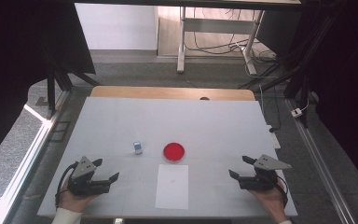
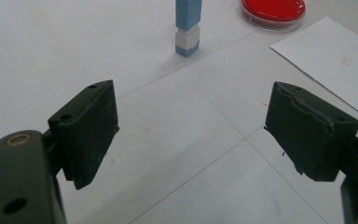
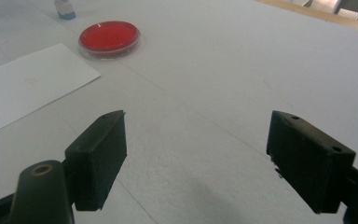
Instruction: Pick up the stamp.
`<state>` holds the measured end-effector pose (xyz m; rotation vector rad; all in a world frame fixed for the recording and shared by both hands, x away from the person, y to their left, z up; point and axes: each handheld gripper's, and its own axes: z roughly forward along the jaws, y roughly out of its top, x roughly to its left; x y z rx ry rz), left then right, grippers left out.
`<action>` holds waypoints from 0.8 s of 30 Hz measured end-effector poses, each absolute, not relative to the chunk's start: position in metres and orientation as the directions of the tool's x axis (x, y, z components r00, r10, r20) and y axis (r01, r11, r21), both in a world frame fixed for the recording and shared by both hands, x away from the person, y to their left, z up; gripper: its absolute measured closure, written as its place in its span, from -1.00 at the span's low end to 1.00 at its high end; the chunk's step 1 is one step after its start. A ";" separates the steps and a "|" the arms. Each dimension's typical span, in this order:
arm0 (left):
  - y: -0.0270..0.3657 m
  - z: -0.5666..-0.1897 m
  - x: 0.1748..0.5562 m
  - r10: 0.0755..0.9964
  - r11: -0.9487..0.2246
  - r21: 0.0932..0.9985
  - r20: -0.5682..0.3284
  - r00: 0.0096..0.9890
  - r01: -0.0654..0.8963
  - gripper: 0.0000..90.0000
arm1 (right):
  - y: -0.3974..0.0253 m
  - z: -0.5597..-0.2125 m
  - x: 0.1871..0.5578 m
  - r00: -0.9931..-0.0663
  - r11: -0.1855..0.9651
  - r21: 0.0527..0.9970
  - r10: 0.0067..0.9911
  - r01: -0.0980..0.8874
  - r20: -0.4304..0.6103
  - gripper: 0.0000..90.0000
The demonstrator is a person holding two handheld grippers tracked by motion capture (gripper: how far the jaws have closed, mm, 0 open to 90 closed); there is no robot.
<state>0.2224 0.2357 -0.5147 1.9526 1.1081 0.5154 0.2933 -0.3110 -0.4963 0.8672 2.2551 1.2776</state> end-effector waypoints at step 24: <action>0.229 -0.514 0.224 0.846 -0.313 0.816 0.007 0.533 0.486 -0.62 | -0.307 -0.497 0.292 -0.736 0.411 0.862 0.674 0.296 -0.068 -0.44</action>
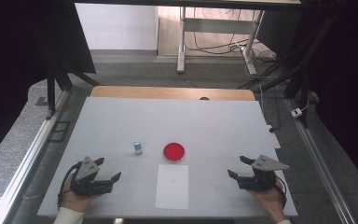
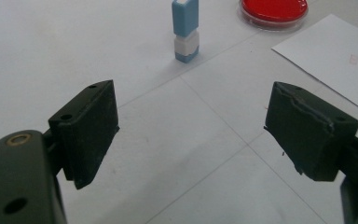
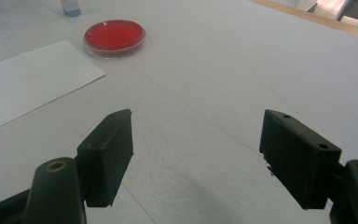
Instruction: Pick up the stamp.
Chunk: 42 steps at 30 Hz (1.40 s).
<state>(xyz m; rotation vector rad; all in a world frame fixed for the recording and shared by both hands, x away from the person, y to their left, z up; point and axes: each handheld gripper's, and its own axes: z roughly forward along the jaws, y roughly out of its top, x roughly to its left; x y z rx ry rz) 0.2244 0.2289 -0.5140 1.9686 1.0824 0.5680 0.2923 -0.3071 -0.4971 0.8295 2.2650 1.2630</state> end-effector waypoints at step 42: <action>0.209 -0.482 0.262 0.785 -0.415 0.820 0.104 0.611 0.394 -0.53 | -0.307 -0.500 0.294 -0.734 0.410 0.858 0.676 0.309 -0.059 -0.43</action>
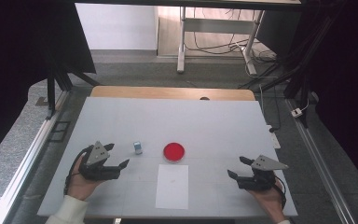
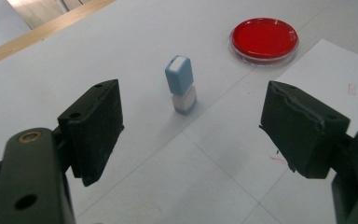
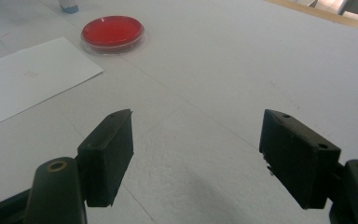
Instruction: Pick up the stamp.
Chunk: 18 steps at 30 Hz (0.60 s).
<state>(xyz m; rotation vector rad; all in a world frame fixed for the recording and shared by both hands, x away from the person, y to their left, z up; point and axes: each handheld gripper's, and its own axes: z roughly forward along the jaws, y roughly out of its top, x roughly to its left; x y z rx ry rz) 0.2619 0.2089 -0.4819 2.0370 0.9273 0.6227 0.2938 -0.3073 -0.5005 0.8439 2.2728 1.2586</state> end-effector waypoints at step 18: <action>0.207 -0.481 0.303 0.766 -0.464 0.788 0.129 0.630 0.404 -0.51 | -0.304 -0.503 0.296 -0.734 0.387 0.859 0.679 0.336 -0.019 -0.43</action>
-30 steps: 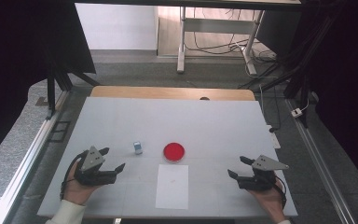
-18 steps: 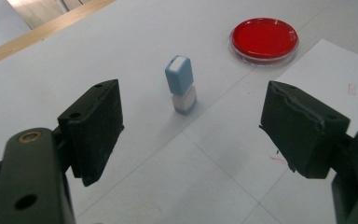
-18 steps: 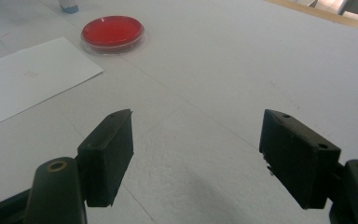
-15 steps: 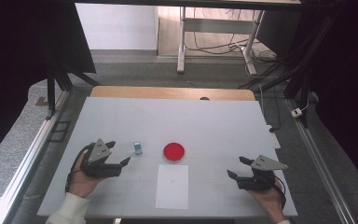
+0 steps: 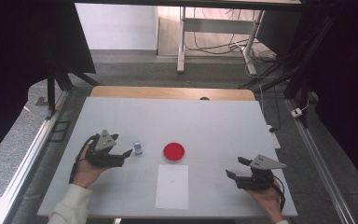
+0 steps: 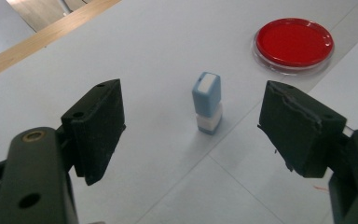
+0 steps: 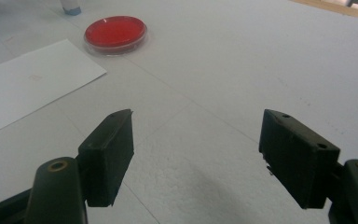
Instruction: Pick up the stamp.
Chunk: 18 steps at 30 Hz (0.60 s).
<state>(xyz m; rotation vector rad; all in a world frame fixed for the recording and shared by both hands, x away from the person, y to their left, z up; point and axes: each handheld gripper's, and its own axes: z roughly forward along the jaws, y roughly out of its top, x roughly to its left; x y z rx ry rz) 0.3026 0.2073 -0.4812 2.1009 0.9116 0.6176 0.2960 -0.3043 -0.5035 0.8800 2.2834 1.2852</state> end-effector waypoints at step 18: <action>0.197 -0.477 0.350 0.660 -0.528 0.764 0.094 0.745 0.371 -0.51 | -0.304 -0.503 0.296 -0.733 0.381 0.861 0.680 0.337 -0.014 -0.42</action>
